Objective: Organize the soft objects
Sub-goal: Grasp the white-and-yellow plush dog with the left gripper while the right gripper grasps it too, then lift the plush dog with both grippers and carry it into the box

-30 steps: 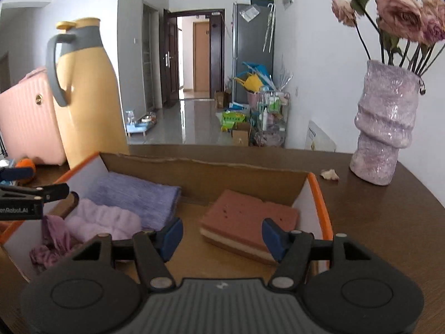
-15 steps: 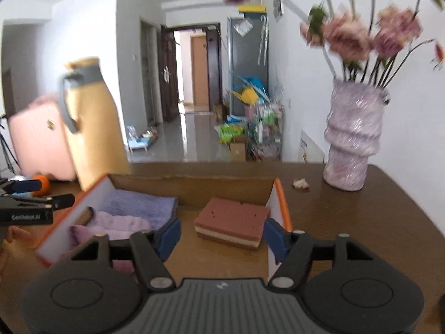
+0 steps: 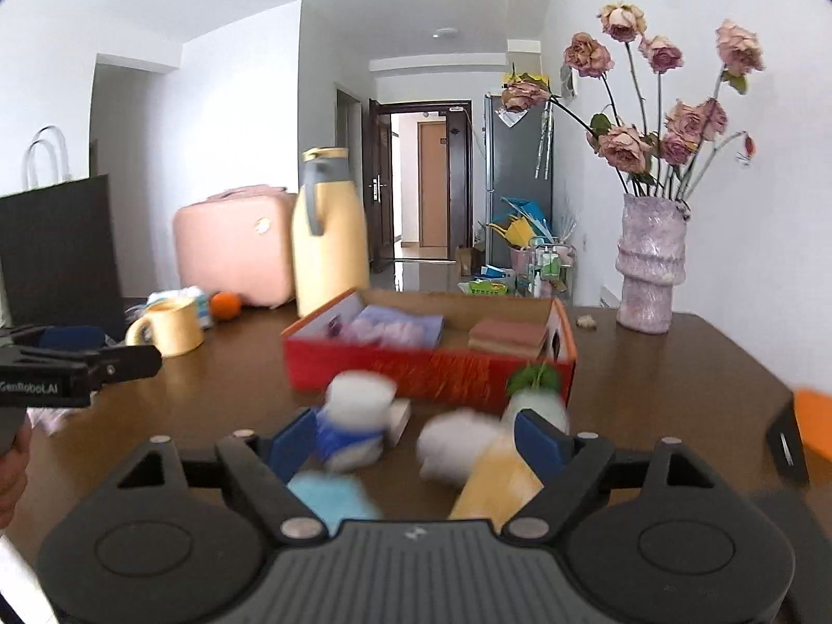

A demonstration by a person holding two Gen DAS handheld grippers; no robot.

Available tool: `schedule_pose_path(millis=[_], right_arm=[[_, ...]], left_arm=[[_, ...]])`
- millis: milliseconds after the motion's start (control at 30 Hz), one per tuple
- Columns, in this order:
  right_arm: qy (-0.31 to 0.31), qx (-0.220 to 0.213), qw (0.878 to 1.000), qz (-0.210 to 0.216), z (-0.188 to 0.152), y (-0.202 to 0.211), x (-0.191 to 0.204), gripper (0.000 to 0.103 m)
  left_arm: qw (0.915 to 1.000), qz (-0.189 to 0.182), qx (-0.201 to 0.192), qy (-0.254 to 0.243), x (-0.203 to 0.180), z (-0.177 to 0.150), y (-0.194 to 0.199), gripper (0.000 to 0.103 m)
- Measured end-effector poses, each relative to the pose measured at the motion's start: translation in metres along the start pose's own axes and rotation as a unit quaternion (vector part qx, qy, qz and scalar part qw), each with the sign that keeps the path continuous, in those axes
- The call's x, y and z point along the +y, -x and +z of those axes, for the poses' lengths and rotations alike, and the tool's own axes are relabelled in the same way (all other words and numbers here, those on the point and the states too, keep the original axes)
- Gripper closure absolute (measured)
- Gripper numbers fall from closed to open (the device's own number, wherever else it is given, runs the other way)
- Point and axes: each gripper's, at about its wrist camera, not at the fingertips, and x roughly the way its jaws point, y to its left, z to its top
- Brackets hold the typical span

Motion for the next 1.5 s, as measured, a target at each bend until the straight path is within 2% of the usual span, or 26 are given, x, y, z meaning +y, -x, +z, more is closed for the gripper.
schedule_pose_path(millis=[100,200,267,367,500,700,800,967,1000,1033,1100,1133,1200,1233,1267,1400,1500], right_arm=[[-0.007,-0.003,1.0,-0.006,-0.033,0.034,0.019,0.02],[-0.022,0.012,1.0,0.01,-0.059,0.053,0.025,0.02],[-0.018,0.023,1.0,0.001,-0.068,0.06,0.027,0.02],[-0.016,0.017,0.999,-0.031,-0.078,0.073,0.027,0.02],[-0.038,0.007,0.999,-0.035,-0.086,0.088,0.02,0.02],[-0.065,0.011,0.997,-0.048,-0.087,0.068,0.003,0.022],[-0.074,0.019,0.996,-0.049,-0.08,0.039,-0.009,0.026],[-0.082,0.045,0.993,-0.072,-0.058,-0.026,-0.032,0.031],[-0.086,0.049,0.992,-0.076,-0.053,-0.037,-0.036,0.033],[-0.091,0.051,0.992,-0.076,-0.05,-0.046,-0.041,0.033],[-0.104,0.059,0.99,-0.073,-0.044,-0.066,-0.05,0.035],[-0.107,0.061,0.99,-0.071,-0.041,-0.074,-0.053,0.04],[-0.115,0.064,0.988,-0.082,-0.038,-0.089,-0.059,0.051],[-0.12,0.068,0.988,-0.074,-0.038,-0.094,-0.063,0.058],[-0.125,0.078,0.987,-0.06,-0.037,-0.1,-0.068,0.061],[-0.114,0.082,0.99,-0.027,-0.041,-0.097,-0.081,0.063],[-0.117,0.082,0.99,0.005,-0.045,-0.09,-0.094,0.063]], left_arm=[[0.9996,-0.016,0.018,0.014,-0.009,-0.025,0.037,0.0],[0.9993,-0.016,0.032,-0.005,-0.018,-0.042,0.054,0.0],[0.9993,-0.016,0.034,-0.008,-0.024,-0.049,0.061,0.0],[0.9989,-0.029,0.037,0.002,-0.032,-0.054,0.064,0.0],[0.9982,-0.036,0.047,-0.007,-0.043,-0.063,0.064,0.0],[0.9972,-0.045,0.059,-0.009,-0.053,-0.061,0.046,0.0],[0.9966,-0.051,0.064,-0.008,-0.06,-0.055,0.026,0.0],[0.996,-0.064,0.06,-0.02,-0.079,-0.037,-0.032,0.003],[0.9956,-0.07,0.06,-0.02,-0.082,-0.033,-0.044,0.007],[0.9948,-0.077,0.064,-0.018,-0.086,-0.029,-0.058,0.017],[0.9926,-0.092,0.079,-0.01,-0.091,-0.021,-0.083,0.03],[0.9904,-0.105,0.09,-0.007,-0.094,-0.017,-0.097,0.035],[0.9853,-0.13,0.111,-0.007,-0.1,-0.01,-0.124,0.035],[0.9831,-0.138,0.12,-0.006,-0.103,-0.008,-0.138,0.035],[0.9815,-0.139,0.131,-0.005,-0.104,-0.007,-0.149,0.035],[0.9716,-0.159,0.173,0.022,-0.103,-0.005,-0.186,0.038],[0.9632,-0.19,0.186,0.041,-0.102,-0.01,-0.2,0.056]])
